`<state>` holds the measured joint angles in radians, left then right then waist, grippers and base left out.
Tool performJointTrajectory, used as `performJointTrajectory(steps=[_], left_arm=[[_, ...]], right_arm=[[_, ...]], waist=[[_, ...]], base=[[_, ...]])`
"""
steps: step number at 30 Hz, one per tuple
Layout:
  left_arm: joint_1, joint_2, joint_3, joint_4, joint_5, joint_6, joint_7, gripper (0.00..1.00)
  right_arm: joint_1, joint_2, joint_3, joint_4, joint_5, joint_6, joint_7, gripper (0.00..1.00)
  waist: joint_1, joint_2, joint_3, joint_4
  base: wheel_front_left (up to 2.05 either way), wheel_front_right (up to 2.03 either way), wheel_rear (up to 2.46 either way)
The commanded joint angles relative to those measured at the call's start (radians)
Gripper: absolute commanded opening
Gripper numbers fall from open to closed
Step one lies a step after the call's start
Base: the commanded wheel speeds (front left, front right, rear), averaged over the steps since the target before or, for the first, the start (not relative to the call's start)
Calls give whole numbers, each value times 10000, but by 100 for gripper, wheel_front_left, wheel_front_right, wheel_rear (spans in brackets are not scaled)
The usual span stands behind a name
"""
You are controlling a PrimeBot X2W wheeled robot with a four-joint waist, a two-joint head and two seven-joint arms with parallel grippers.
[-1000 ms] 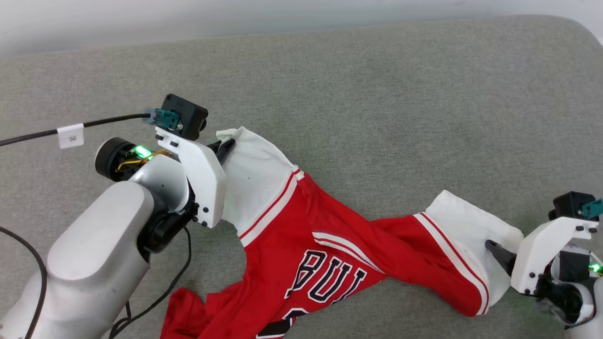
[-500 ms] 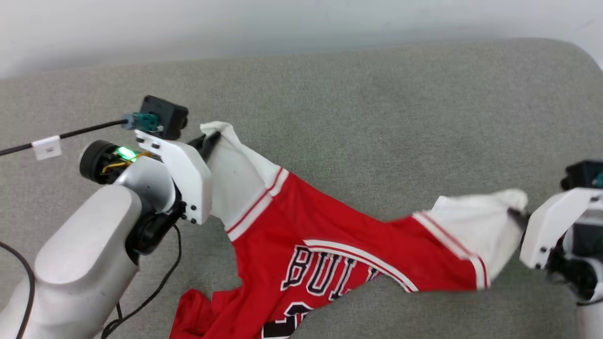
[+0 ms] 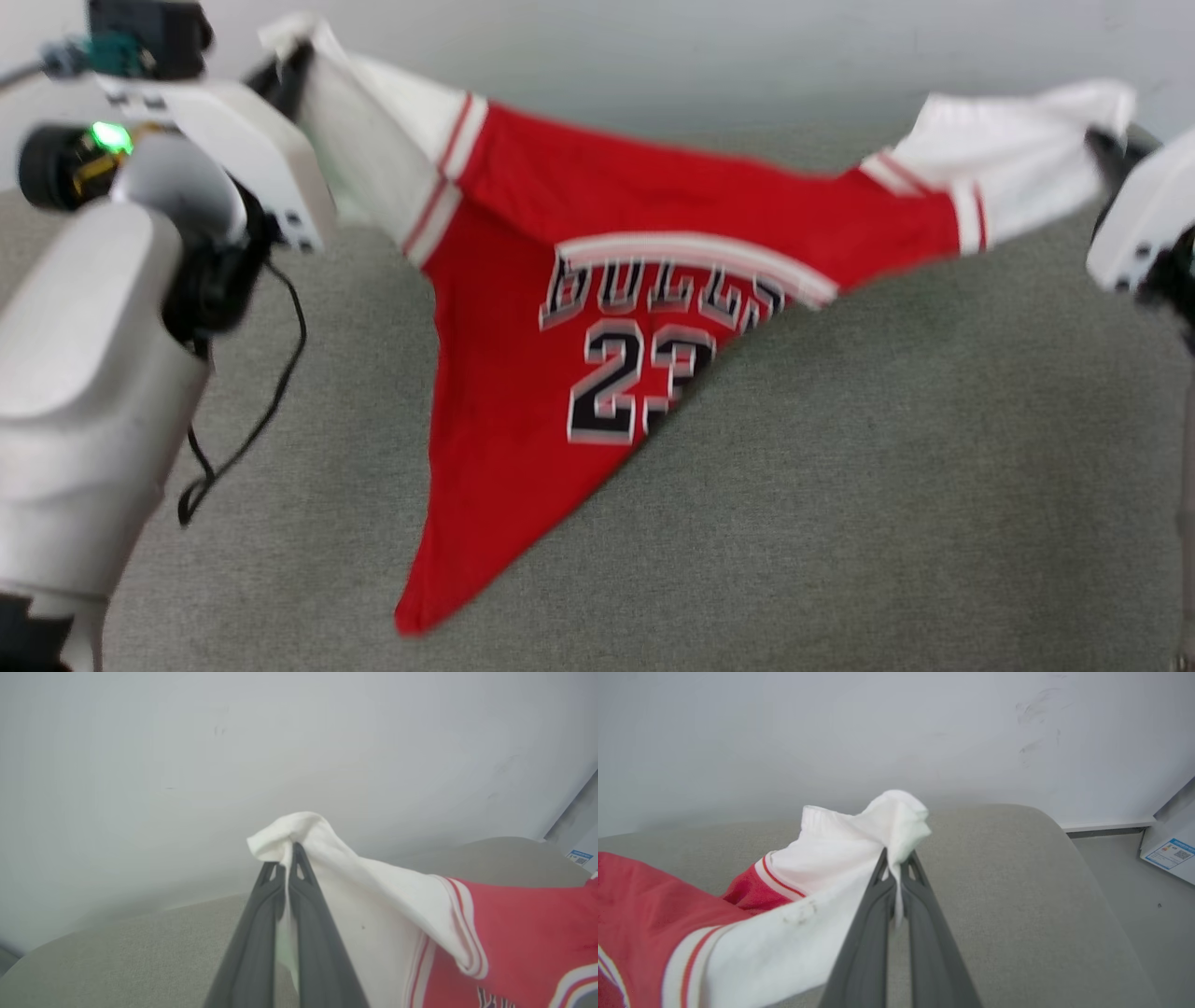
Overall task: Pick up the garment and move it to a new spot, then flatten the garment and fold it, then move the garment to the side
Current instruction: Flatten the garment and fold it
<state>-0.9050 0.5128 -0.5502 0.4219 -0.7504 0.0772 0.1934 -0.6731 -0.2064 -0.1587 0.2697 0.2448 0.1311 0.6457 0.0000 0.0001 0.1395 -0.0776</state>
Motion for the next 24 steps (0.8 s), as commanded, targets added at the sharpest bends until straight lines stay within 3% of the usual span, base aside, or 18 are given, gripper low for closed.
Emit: performJointTrajectory(steps=[1,8,12,18,24], left_arm=[[-524,-121,160,284,-5,-81,-226,0],[-2918,-403,723,1632,223,-315,-1408,0],[-4729,-442,1022,2268,446,-514,-2252,0],[-6555,-420,1157,2834,841,-752,-3220,0],[-7674,-512,1015,3390,1102,-990,-3543,0]], right_arm=[[-680,72,-24,275,-164,-7,-302,0],[-3780,220,101,1641,-540,-7,-1705,0],[-5922,225,292,2393,-873,-7,-3055,0],[-8087,255,713,3290,-1425,-5,-4565,0],[-9569,261,1202,4202,-1372,-7,-5563,0]], waist=[[0,-1,230,24],[0,-1,1297,-33],[0,-1,2126,-149],[0,-1,2893,-234],[0,-1,3578,-243]], base=[[0,0,0],[0,0,0],[0,0,0],[0,0,0],[0,0,0]])
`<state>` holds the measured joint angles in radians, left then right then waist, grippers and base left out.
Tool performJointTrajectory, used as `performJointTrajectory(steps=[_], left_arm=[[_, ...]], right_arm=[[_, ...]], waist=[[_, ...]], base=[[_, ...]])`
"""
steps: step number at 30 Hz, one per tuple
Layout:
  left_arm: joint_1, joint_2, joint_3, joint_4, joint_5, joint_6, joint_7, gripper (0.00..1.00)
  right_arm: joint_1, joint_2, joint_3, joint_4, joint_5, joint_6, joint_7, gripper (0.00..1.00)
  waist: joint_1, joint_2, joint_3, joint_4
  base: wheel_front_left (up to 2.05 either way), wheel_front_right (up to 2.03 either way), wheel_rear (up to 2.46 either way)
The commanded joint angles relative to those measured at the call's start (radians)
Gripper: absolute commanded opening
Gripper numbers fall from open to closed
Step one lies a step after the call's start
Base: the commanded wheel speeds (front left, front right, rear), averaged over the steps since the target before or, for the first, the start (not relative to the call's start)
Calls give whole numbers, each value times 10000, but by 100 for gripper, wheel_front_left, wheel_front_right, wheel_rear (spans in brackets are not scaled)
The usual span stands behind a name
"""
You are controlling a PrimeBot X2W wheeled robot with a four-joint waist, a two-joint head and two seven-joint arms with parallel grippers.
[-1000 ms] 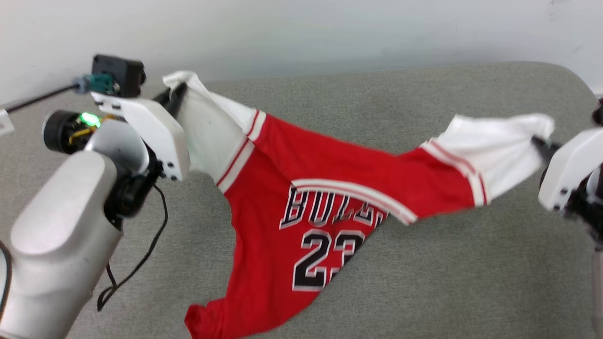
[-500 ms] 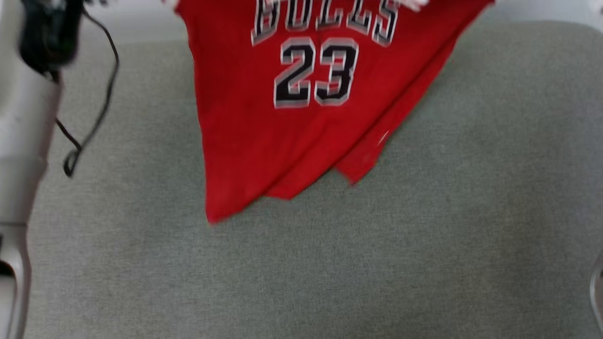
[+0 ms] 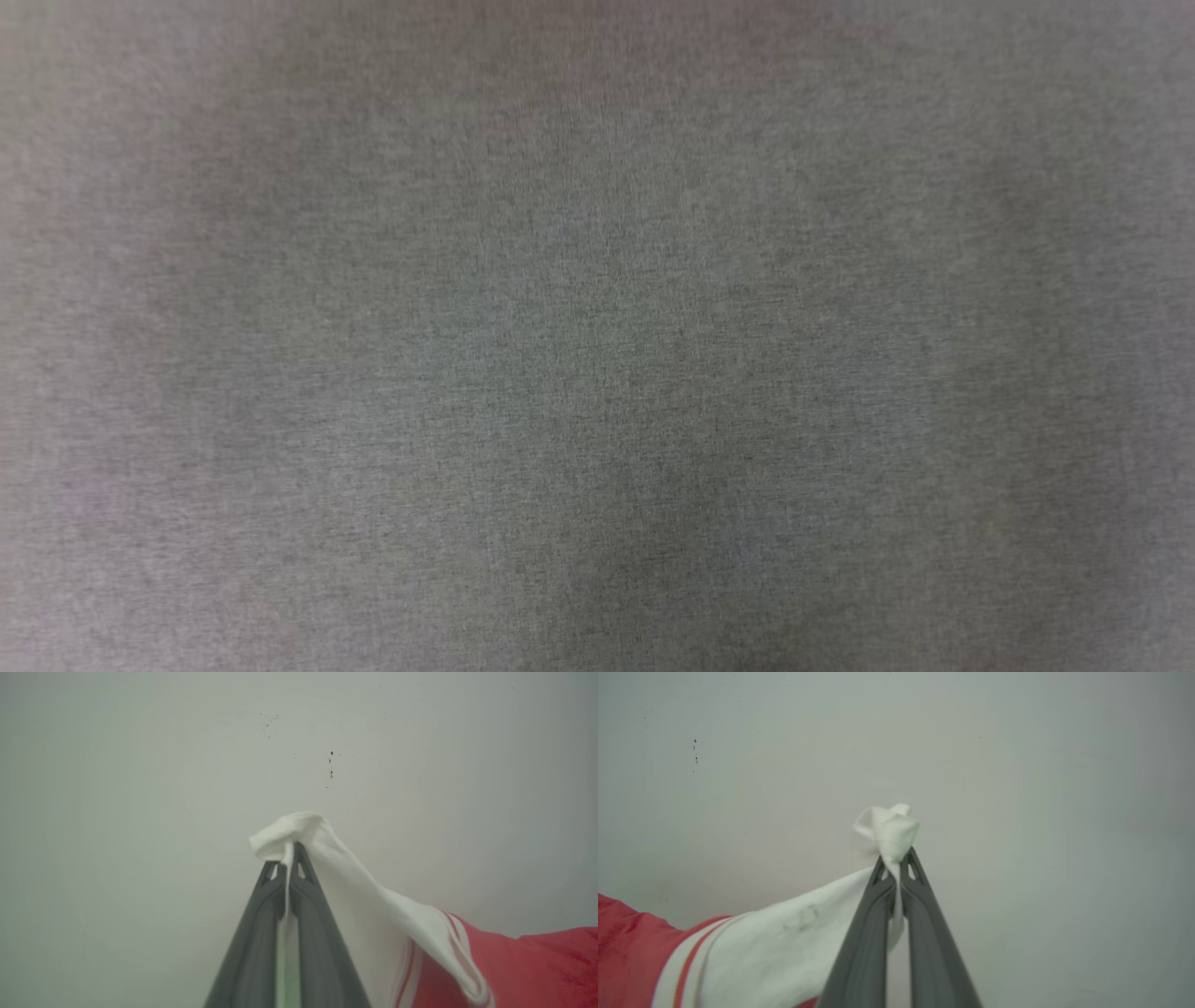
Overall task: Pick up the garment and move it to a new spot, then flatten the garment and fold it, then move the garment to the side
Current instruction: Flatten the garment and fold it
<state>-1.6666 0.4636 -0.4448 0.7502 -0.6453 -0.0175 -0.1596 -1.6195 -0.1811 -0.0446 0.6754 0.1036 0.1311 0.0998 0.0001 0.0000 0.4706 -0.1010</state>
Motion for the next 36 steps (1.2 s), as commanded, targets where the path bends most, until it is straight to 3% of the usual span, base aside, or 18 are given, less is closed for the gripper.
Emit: performJointTrajectory(steps=[1,12,23,30,36], left_arm=[[-134,-55,-86,225,80,-88,-45,0],[288,-474,-199,1689,-300,-632,-404,0],[2779,-943,-218,2625,-919,-1063,-993,0],[5395,-908,333,1667,-1041,-1069,-1067,0],[9015,-998,1457,-581,-621,-399,-1063,0]], right_arm=[[-258,35,153,336,82,-7,-230,0],[-390,453,1144,2688,773,-7,-1175,0],[1690,538,2010,4248,1757,-7,-2071,0],[4212,456,2728,4098,2408,-7,-2600,0],[6961,210,3368,3091,3173,-7,-2969,0]], waist=[[-1,0,353,1],[-1,0,1292,80],[-1,0,269,234],[-1,0,-1000,286],[-1,0,-2301,199]], base=[[0,0,0],[0,0,0],[0,0,0],[0,0,0],[0,0,0]])
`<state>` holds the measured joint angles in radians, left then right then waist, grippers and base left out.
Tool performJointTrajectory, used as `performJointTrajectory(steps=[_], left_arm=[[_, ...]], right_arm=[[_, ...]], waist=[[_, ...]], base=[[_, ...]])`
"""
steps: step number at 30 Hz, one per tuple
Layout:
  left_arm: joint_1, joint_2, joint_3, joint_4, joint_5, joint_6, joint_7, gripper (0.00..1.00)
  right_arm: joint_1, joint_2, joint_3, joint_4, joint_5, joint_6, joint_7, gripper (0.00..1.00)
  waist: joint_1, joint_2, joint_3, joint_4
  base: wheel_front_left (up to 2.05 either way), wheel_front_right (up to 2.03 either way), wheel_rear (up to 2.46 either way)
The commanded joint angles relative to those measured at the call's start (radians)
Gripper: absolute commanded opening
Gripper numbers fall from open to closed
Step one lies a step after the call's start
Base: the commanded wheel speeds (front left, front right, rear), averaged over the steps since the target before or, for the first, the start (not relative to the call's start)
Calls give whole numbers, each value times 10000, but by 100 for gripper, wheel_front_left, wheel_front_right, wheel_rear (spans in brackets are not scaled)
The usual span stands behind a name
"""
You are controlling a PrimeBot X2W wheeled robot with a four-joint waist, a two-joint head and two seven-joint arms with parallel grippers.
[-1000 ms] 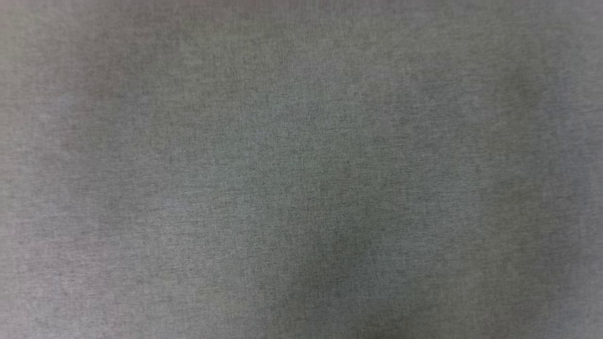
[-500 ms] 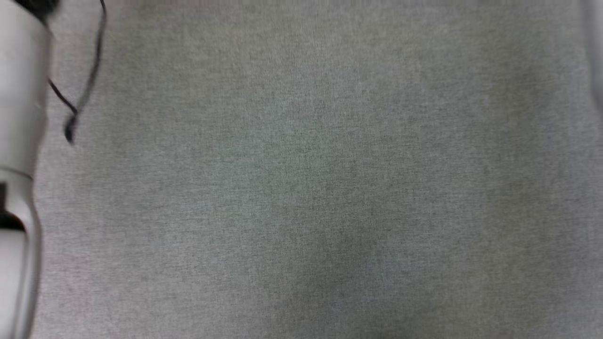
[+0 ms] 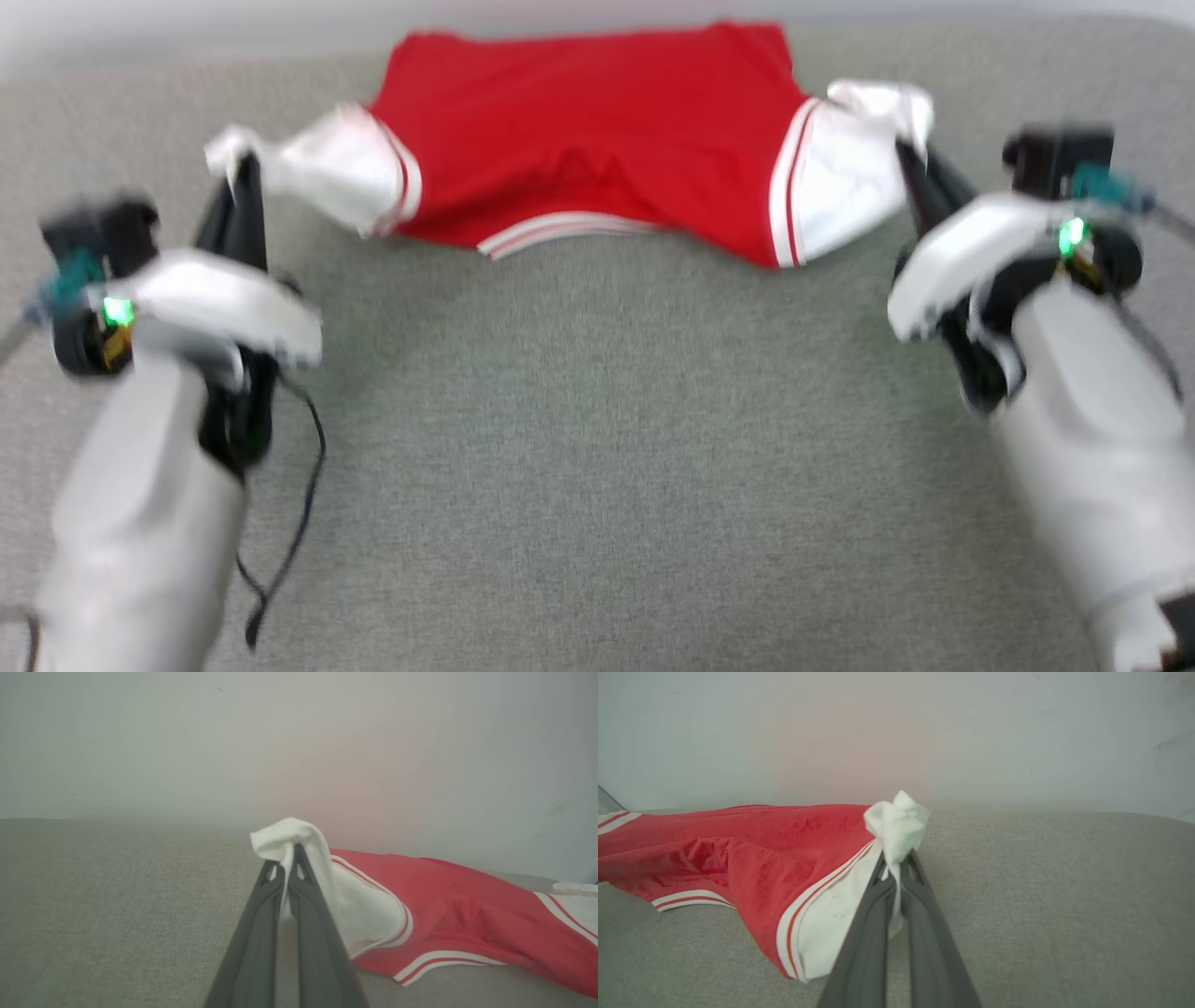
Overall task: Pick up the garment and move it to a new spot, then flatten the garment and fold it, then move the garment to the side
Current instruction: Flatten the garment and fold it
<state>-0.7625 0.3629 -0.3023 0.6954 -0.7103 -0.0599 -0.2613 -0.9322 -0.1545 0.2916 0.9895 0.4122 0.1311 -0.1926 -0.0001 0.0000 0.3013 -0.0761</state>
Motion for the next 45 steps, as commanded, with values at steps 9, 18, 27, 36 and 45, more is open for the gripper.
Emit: performJointTrajectory(steps=[9,18,27,36,45], left_arm=[[4786,-25,768,-3328,554,1162,-48,0],[8385,255,650,-6473,617,2556,800,0],[10316,539,536,-8295,751,3569,1627,0],[9859,326,219,-8613,1037,3536,1370,0],[8936,325,-6,-9151,1519,3530,1256,0]], right_arm=[[4054,-833,-185,-2479,688,-7,163,0],[8417,-533,-2080,-6495,-140,-7,2027,0],[12138,720,-3451,-10658,-1361,-5,5112,0],[11518,897,-3559,-11685,-1782,-5,5217,100],[7361,36,-4394,-9425,-1311,-5,4013,100]], waist=[[1,0,-2174,-44],[1,0,-3059,110],[1,0,-3095,256],[1,0,-2901,402],[1,0,-1774,956]], base=[[0,0,0],[0,0,0],[0,0,0],[0,0,0],[0,0,0]])
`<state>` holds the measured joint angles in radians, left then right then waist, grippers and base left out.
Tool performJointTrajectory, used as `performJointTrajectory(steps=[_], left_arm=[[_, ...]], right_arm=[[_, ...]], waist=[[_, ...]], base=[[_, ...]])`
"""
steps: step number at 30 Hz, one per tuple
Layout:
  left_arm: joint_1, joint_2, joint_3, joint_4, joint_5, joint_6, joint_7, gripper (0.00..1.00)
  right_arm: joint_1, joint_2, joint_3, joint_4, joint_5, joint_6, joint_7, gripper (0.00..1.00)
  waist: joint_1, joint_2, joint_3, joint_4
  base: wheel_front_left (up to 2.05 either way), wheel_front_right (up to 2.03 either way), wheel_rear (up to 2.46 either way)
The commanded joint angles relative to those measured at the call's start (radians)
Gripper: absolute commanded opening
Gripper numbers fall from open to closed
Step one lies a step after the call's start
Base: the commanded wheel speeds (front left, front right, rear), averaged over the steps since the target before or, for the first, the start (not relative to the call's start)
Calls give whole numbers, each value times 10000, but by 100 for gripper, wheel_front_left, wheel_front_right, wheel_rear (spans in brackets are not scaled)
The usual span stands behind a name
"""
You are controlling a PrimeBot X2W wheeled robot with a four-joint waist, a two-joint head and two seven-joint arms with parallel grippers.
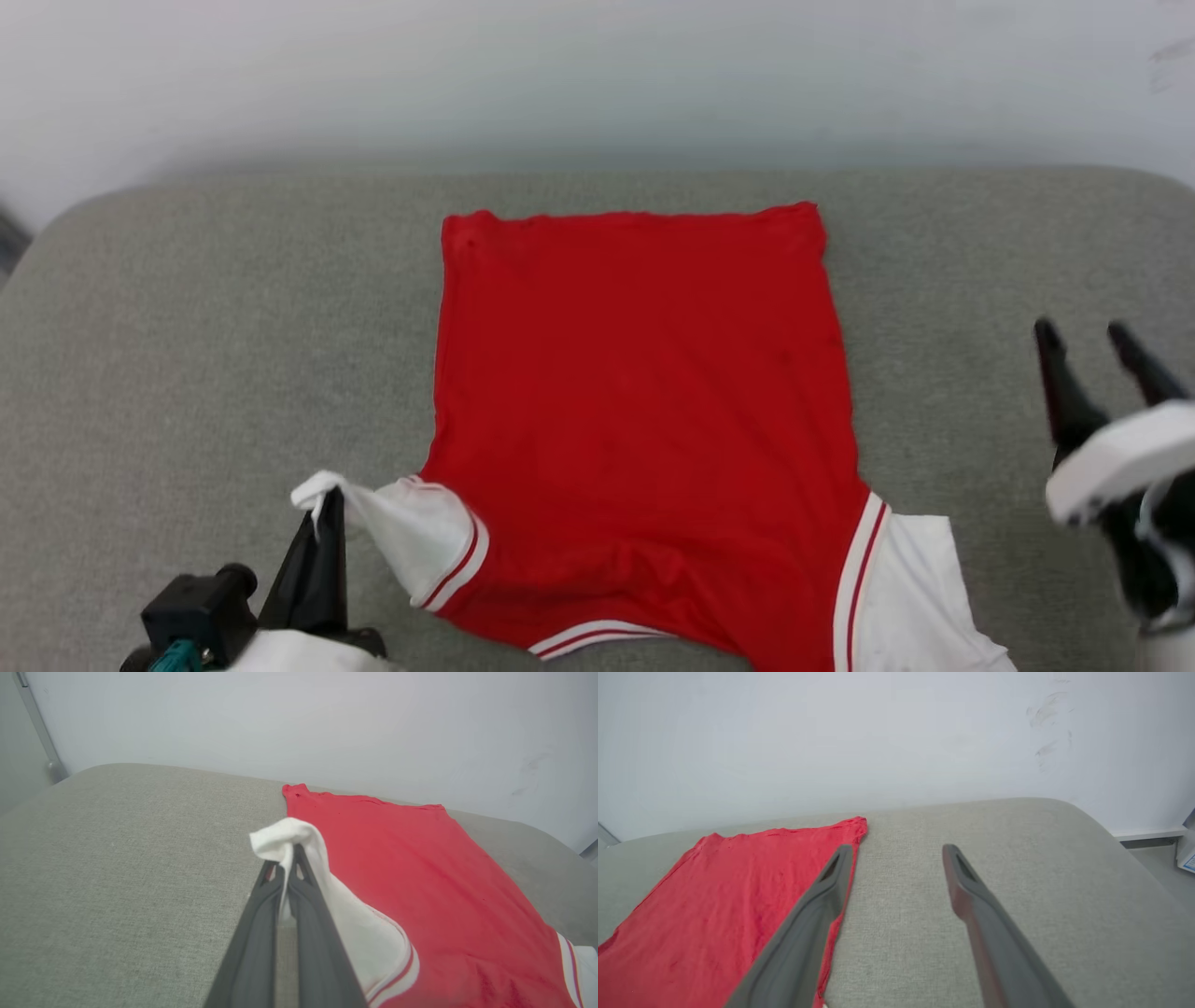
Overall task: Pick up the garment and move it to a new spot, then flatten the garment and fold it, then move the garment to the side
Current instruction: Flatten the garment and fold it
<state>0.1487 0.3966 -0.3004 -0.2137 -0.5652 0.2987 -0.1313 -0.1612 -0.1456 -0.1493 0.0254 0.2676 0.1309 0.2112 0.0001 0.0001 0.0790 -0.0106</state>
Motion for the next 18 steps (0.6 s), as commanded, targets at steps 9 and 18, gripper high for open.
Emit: performJointTrajectory(steps=[9,18], left_arm=[[-1763,-233,-503,-244,545,-514,-366,0],[-2944,-522,-761,-90,703,-960,-760,0]], right_arm=[[-5315,-1319,224,3906,641,-3,1933,100],[-8781,-1713,484,5969,336,-3,5102,100]], waist=[[-1,-1,2600,1449],[-1,-1,4160,2310]], base=[[0,0,0],[0,0,0]])
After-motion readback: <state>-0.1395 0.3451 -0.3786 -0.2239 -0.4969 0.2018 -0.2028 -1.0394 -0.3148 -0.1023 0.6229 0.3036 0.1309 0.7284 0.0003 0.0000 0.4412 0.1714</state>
